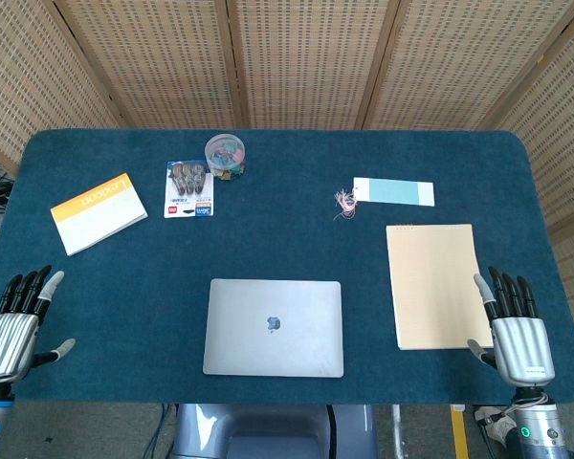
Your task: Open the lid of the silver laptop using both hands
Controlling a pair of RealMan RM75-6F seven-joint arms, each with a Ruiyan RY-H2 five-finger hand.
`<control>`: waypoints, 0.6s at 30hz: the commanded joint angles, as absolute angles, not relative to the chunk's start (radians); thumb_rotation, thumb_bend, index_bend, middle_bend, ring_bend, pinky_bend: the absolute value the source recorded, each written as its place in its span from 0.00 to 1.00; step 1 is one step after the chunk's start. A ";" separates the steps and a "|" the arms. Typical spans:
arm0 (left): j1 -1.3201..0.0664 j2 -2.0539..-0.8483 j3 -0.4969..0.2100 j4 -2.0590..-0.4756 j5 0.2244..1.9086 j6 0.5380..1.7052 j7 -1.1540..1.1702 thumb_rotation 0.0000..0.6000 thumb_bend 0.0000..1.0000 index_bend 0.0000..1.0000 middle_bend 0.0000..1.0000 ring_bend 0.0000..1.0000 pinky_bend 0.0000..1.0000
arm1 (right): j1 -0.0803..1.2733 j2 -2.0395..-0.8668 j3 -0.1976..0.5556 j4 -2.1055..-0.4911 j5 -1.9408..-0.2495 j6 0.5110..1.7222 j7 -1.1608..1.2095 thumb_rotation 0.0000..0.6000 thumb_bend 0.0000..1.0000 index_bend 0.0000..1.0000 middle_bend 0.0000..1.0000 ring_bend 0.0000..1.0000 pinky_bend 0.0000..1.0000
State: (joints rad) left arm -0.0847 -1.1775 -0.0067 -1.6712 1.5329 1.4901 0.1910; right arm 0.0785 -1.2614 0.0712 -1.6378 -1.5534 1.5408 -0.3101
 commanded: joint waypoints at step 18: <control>-0.225 -1.240 0.073 -1.652 1.869 1.384 0.111 1.00 0.00 0.00 0.00 0.00 0.00 | 0.079 -1.247 0.075 -1.652 -1.546 1.538 -0.293 1.00 0.00 0.00 0.00 0.00 0.00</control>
State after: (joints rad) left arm -0.1570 -1.1974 0.0490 -1.6761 1.7602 1.4368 0.1202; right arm 0.0780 -1.2476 0.0744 -1.6514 -1.5473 1.5394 -0.2937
